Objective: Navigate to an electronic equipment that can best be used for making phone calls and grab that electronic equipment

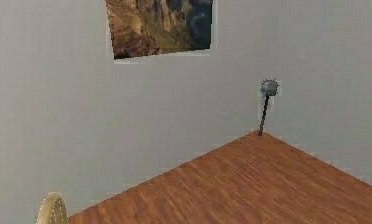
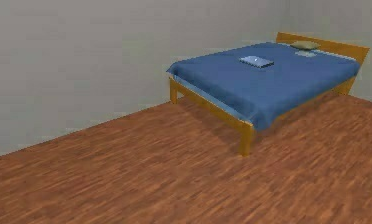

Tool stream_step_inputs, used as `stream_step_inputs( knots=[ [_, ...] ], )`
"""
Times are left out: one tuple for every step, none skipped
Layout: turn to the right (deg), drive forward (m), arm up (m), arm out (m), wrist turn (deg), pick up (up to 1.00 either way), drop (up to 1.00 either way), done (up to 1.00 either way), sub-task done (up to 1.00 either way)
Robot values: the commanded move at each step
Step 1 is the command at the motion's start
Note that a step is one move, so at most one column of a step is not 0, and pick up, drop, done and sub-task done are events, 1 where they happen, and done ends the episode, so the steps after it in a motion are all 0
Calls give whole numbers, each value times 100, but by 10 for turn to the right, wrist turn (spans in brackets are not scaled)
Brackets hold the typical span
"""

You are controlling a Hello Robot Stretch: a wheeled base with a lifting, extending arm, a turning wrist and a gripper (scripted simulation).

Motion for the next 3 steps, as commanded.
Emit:
stream_step_inputs(
  knots=[
    [0, 35, 0, 0, 0, 0, 0, 0, 0],
    [-300, 0, 0, 0, 0, 0, 0, 0, 0],
    [0, 50, 0, 0, 0, 0, 0, 0, 0]
  ],
)
